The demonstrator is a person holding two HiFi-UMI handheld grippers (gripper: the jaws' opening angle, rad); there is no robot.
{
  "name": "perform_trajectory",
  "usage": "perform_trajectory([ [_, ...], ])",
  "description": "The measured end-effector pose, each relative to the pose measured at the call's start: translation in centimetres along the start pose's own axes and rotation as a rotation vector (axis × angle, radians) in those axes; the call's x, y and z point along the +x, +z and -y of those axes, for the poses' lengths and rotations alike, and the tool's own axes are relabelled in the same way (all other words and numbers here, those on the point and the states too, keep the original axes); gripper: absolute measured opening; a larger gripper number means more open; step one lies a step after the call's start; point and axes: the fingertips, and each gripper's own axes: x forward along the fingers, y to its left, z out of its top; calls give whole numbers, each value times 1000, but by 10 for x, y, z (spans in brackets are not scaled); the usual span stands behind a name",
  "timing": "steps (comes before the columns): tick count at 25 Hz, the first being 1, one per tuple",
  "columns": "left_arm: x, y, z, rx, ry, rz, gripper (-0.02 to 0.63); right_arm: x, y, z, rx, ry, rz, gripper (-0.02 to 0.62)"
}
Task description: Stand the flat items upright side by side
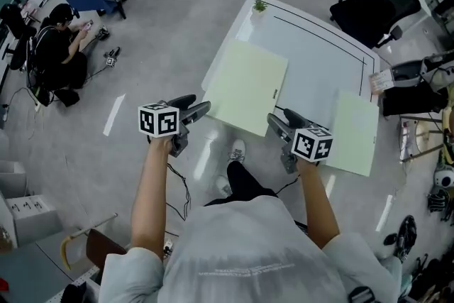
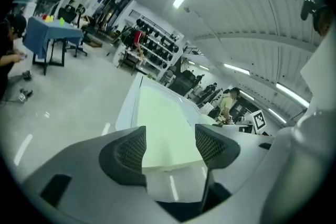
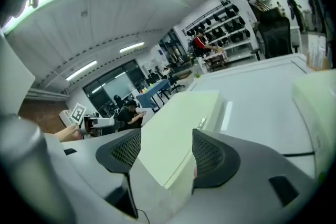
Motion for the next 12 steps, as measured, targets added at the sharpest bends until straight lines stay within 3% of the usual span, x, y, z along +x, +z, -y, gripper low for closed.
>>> perform_trajectory([
  [6,35,-32,-38,-190,-84,-119,321,19,-55,26,161,-16,-74,327],
  [12,59,-50,-59,-219,-150,-214,325,41,-81,29,260,41,-97,350],
])
